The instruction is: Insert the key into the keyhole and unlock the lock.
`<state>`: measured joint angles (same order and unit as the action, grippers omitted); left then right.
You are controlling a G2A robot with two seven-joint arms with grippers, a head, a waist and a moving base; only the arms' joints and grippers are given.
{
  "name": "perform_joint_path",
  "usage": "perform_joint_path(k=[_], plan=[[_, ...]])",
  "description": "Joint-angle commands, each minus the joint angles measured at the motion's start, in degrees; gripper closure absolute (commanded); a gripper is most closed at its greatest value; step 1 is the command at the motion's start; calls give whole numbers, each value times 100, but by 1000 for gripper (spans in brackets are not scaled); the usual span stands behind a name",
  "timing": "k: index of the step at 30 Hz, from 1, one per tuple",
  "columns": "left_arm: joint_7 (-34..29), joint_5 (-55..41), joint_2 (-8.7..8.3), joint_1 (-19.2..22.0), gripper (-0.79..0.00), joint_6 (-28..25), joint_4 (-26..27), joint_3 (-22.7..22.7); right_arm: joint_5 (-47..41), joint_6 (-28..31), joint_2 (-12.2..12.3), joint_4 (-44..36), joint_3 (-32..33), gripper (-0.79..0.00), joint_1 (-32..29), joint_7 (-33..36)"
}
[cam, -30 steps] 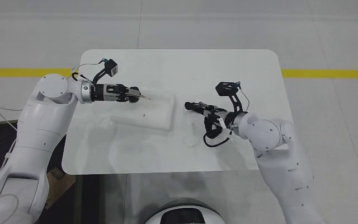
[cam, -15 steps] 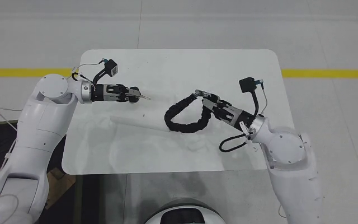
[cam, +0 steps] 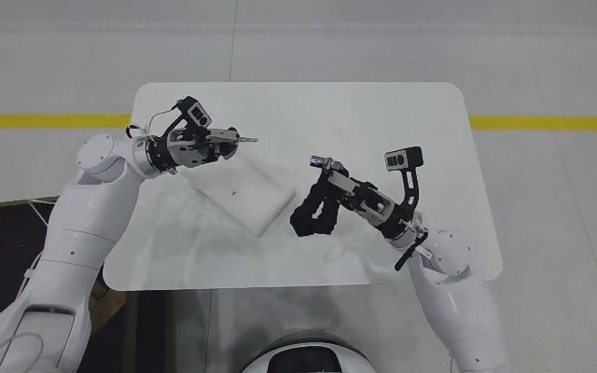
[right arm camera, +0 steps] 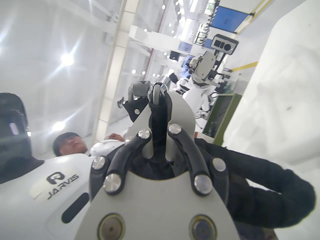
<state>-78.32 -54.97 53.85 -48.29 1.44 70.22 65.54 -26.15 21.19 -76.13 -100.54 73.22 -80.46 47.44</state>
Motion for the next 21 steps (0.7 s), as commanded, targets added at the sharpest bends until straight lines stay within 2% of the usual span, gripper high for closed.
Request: perform_joint_path(k=[1,3,8,10,13,16,21], plan=[[-142,131,22,44,0,-16,82,-17,-314,42,-32,252,-142,0,165,143],[-109,315,24,68,0,-203,100,34,-326,89,-46,366,-160,0,249,146],[-109,315,24,68,0,-203,100,34,-326,89,-46,366,-160,0,249,146],[78,595,2,-216,0,-413,525,89,-208,67,-36,131,-125,0,-136,-68],[324,1072,-47,-554,0,-532,1175,253,147,48,-40,32,-220,0,-255,-155],[433,1266,-74,-736,0,-456,1522,412,63,5,-50,87,-268,0,-201,-74],[730,1900,-95,-968,0,-555,1993,538,488,130,-45,93,-256,0,-145,-113]])
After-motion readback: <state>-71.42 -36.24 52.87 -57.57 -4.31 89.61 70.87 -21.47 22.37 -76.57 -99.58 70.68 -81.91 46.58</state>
